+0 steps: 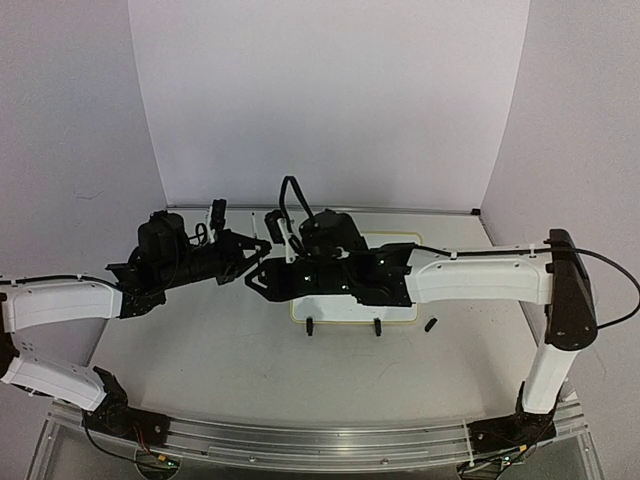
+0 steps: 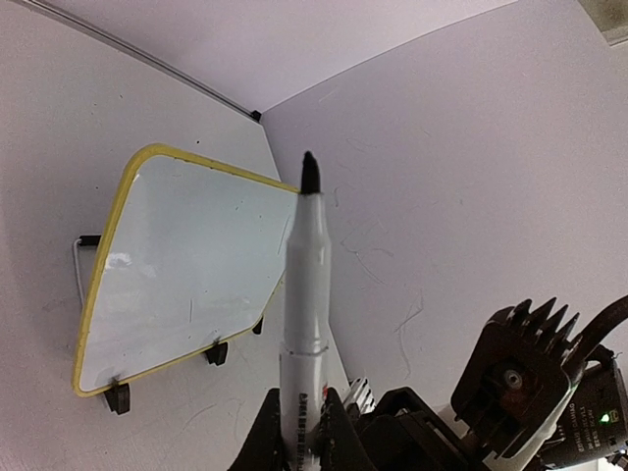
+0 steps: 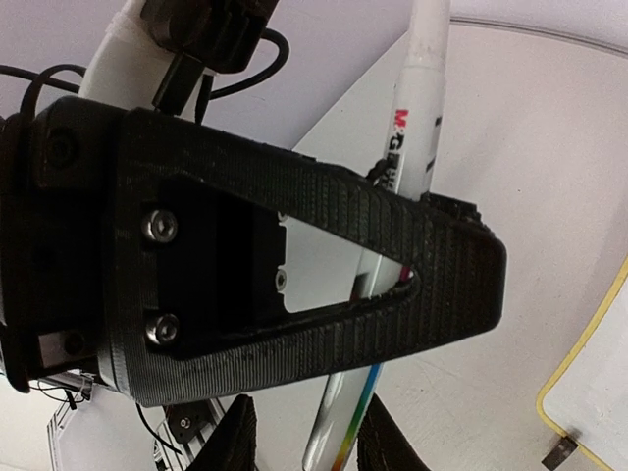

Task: Write a sentence on the whiteboard
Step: Pass from the left arm to the right, then pass from the right arm to the left, then pass from the left arm to the right

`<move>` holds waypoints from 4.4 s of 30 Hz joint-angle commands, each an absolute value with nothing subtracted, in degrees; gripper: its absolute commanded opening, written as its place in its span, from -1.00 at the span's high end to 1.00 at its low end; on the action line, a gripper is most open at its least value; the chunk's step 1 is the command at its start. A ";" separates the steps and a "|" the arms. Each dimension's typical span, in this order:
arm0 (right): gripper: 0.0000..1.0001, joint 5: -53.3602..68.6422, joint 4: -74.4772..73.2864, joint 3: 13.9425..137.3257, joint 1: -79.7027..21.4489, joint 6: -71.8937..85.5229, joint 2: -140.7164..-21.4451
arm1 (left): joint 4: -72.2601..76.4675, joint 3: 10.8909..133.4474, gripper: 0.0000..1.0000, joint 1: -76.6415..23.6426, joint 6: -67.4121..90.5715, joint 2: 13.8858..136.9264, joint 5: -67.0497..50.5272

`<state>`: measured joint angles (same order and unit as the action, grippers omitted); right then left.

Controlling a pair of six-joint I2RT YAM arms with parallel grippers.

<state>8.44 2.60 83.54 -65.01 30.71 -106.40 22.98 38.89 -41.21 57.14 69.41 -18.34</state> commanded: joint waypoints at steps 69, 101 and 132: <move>-0.51 4.95 51.38 60.24 -65.05 43.98 -97.37 | 39.36 33.00 1.00 -38.06 69.70 59.71 -12.55; -0.05 7.10 53.13 72.83 -65.05 47.18 -107.63 | 42.35 31.22 1.00 -38.09 69.06 59.79 -12.42; 0.99 0.07 50.87 72.78 -65.10 46.89 -107.64 | 42.78 29.05 1.00 -38.41 69.62 59.64 -12.31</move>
